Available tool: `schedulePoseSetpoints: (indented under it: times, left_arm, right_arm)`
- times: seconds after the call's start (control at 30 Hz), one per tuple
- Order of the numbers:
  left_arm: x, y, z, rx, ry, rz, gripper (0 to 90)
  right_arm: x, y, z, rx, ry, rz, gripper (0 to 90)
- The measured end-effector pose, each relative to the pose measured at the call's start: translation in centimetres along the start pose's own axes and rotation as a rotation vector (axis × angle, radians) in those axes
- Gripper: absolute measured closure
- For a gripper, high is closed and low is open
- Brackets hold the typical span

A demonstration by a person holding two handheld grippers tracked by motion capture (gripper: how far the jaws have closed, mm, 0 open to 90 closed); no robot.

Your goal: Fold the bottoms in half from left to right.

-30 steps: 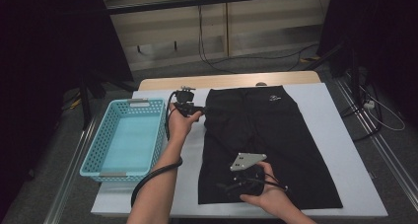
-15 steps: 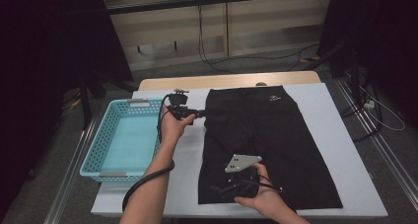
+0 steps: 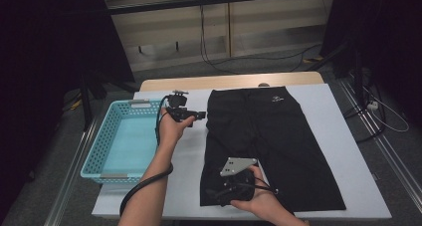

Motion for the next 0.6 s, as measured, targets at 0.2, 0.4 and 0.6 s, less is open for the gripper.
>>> schedulePoseSetpoints:
  times: [0.2, 0.4, 0.6]
  left_arm:
    - [0.4, -0.1, -0.5, -0.009, 0.006, -0.005, 14.5]
    - [0.5, -0.6, -0.8, -0.009, 0.004, -0.002, 14.5]
    - [0.1, -1.2, -1.1, -0.015, -0.013, 0.001, 14.5]
  right_arm:
    - [0.5, 0.2, 1.1, 0.015, 0.016, -0.027, 25.3]
    - [0.3, 0.3, 1.9, 0.027, 0.015, -0.036, 25.3]
    - [-0.3, 0.8, 1.8, 0.015, 0.007, -0.042, 24.1]
Point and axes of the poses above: each handheld gripper's, and its own axes: z roughly forward along the jaws, y roughly out of its top, x roughly to its left, the point moved 10 cm from there along z, roughly forward along the jaws
